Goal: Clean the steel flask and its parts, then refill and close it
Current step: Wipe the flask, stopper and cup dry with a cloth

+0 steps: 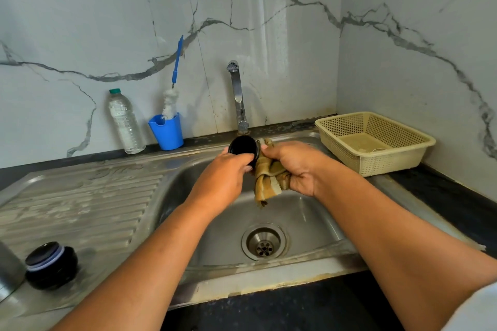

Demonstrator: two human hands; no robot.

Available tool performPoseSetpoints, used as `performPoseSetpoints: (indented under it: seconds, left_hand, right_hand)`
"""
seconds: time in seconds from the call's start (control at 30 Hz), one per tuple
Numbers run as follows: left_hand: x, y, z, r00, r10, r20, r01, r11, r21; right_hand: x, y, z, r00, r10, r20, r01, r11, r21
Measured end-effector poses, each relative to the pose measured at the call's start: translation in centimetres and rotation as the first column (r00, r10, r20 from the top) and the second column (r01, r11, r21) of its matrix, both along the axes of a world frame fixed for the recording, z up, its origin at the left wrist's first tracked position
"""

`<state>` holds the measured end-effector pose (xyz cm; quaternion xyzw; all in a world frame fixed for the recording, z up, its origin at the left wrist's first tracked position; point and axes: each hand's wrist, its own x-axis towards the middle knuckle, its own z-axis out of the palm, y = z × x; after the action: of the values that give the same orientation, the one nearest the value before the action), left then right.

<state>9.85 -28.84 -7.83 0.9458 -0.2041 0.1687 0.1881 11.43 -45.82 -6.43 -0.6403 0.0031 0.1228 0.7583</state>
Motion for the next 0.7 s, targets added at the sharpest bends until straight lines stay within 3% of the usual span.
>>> performPoseSetpoints:
  seconds: [0.1, 0.27, 0.53, 0.7]
  left_hand:
    - [-0.56, 0.0, 0.23, 0.997, -0.03, -0.068, 0.023, 0.994, -0.108]
    - [-0.8, -0.13, 0.6, 0.998, -0.046, -0.038, 0.033, 0.956, -0.291]
    - [-0.71, -0.91, 0.36, 0.983, -0.153, 0.098, 0.174, 0.945, -0.276]
    - [-0.4, -0.5, 0.26, 0.99, -0.089, -0.11, 0.018, 0.848, -0.529]
  right_hand:
    - [-0.01, -0.07, 0.14, 0.996, -0.017, 0.093, 0.014, 0.999, 0.029]
    - [-0.56, -0.01, 0.24, 0.991, 0.125, 0.046, -0.129, 0.986, 0.106]
    - [-0.55, -0.38, 0.23, 0.995, 0.092, 0.023, -0.095, 0.978, 0.187]
    - [-0.63, -0.42, 0.41, 0.999, 0.043, -0.009, -0.041, 0.984, 0.174]
